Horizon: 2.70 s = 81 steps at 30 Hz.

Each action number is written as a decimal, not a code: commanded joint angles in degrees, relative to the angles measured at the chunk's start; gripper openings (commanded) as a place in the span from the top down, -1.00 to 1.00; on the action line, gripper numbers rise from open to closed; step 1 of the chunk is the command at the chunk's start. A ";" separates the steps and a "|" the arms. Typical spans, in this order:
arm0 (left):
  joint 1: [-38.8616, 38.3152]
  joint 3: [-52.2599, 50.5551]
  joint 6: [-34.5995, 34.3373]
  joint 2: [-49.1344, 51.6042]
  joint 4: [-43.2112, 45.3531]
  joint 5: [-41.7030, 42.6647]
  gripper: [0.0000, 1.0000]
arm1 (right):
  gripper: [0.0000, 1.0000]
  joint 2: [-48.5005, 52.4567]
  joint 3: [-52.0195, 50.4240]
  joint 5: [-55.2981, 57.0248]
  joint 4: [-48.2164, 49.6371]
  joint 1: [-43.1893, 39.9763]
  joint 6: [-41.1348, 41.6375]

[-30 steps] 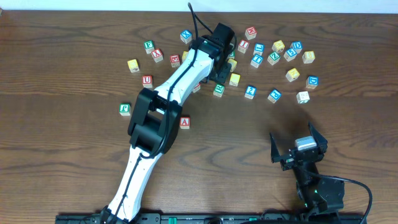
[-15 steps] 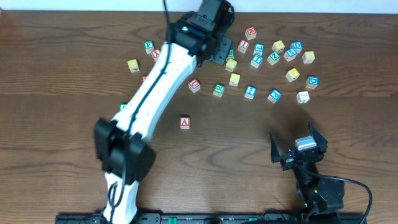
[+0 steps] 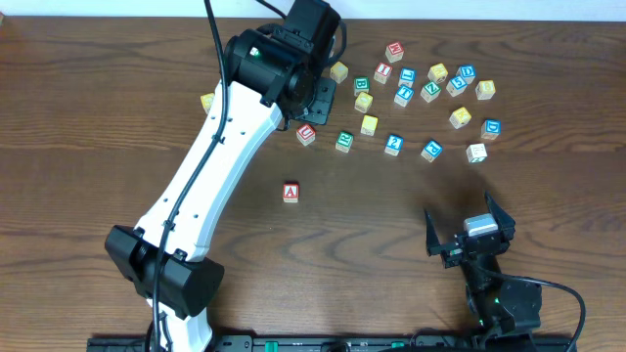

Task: Spell out AI2
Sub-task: 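Lift the red I block with the left gripper and carry it toward the A block, then lower the red I block to the right of the A block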

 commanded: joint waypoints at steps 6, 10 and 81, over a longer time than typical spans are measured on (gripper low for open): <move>0.35 -4.70 -2.03 -1.22 0.24 -1.53 0.85 | -0.98 -0.31 -0.07 0.07 -0.24 -0.61 0.68; 0.35 -9.86 -2.19 -3.85 3.69 -1.53 0.85 | -0.98 -0.31 -0.07 0.07 -0.24 -0.61 0.68; -7.34 -57.09 -23.30 -10.19 42.42 -3.26 0.85 | -0.98 -0.31 -0.07 0.07 -0.24 -0.61 0.68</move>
